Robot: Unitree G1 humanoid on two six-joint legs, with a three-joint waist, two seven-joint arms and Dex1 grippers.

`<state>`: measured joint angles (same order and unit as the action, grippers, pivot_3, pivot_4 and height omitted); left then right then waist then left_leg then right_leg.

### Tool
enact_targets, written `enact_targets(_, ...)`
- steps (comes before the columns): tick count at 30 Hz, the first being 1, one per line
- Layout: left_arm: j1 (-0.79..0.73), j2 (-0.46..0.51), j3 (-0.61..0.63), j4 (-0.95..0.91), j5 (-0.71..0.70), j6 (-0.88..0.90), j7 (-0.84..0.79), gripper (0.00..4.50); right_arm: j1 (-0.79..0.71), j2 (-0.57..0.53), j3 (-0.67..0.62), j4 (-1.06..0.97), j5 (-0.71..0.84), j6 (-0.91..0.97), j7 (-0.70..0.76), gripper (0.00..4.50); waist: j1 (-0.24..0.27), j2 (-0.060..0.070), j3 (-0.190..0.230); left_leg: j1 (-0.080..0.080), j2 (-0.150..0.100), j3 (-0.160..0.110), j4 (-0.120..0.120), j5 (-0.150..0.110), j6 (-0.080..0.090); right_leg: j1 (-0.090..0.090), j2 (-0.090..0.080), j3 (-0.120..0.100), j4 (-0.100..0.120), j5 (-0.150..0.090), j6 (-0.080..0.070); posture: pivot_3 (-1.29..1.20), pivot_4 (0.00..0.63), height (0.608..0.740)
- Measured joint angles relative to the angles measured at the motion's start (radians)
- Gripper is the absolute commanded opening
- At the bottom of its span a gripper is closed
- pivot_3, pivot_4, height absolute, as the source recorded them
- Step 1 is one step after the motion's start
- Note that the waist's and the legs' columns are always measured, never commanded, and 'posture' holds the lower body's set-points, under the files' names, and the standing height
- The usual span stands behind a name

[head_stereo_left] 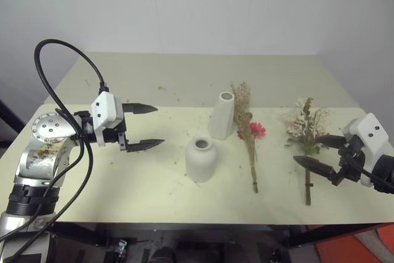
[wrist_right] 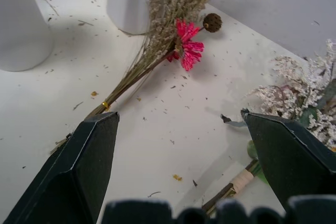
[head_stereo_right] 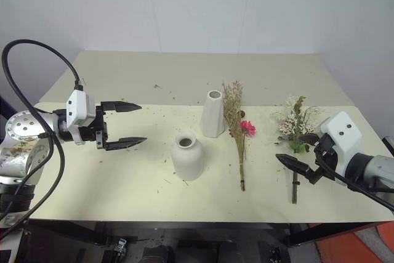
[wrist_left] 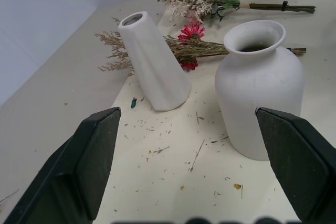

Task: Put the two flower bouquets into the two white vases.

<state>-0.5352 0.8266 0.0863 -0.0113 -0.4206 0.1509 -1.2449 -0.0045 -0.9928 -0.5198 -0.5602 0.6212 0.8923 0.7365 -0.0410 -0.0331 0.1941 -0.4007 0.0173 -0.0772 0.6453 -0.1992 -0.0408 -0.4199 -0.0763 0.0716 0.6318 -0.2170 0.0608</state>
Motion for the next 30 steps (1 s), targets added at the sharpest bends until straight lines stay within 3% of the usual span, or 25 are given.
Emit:
enact_targets(6, -0.012, 0.0, -0.005, 0.005, 0.008, 0.0, -0.003, 4.48, -0.059, -0.02, 0.018, 0.0, 0.035, 0.063, -0.006, 4.5, -0.001, 0.0, 0.0, 0.0, 0.0, 0.0, 0.0, 0.0, 0.0, 0.0, 0.0, 0.0, 0.0, 0.0, 0.0, 0.0, 0.15, 0.74)
enact_targets(11, -0.076, -0.014, -0.022, 0.041, 0.008, -0.003, -0.023, 4.48, -0.233, -0.01, 0.171, 0.002, 0.087, 0.207, -0.087, 4.5, -0.004, 0.0, 0.0, 0.0, 0.0, 0.0, 0.0, 0.0, 0.0, 0.0, 0.0, 0.0, 0.0, 0.0, 0.0, 0.0, 0.15, 0.74)
enact_targets(19, -0.302, -0.123, -0.131, 0.236, 0.083, -0.077, -0.084, 4.48, -0.527, 0.219, 0.422, 0.136, 0.047, 0.447, -0.307, 4.5, 0.001, 0.0, 0.0, -0.005, -0.001, -0.001, 0.0, 0.0, 0.0, -0.004, 0.0, -0.001, -0.001, 0.005, -0.007, 0.0, 0.15, 0.74)
enact_targets(27, -0.37, -0.205, -0.151, 0.366, 0.12, -0.166, -0.096, 4.48, -0.553, 0.384, 0.475, 0.207, -0.039, 0.54, -0.444, 4.5, -0.004, 0.0, 0.0, -0.004, -0.001, -0.002, 0.0, 0.0, 0.0, -0.004, 0.0, -0.001, 0.001, 0.005, -0.007, 0.0, 0.15, 0.74)
enact_targets(30, -0.371, -0.211, -0.151, 0.382, 0.127, -0.176, -0.1, 4.5, -0.553, 0.437, 0.481, 0.244, -0.076, 0.54, -0.482, 3.9, -0.007, 0.0, 0.0, -0.004, -0.001, -0.002, 0.0, 0.0, 0.0, -0.004, 0.0, -0.001, 0.001, 0.005, -0.007, 0.0, 0.15, 0.74)
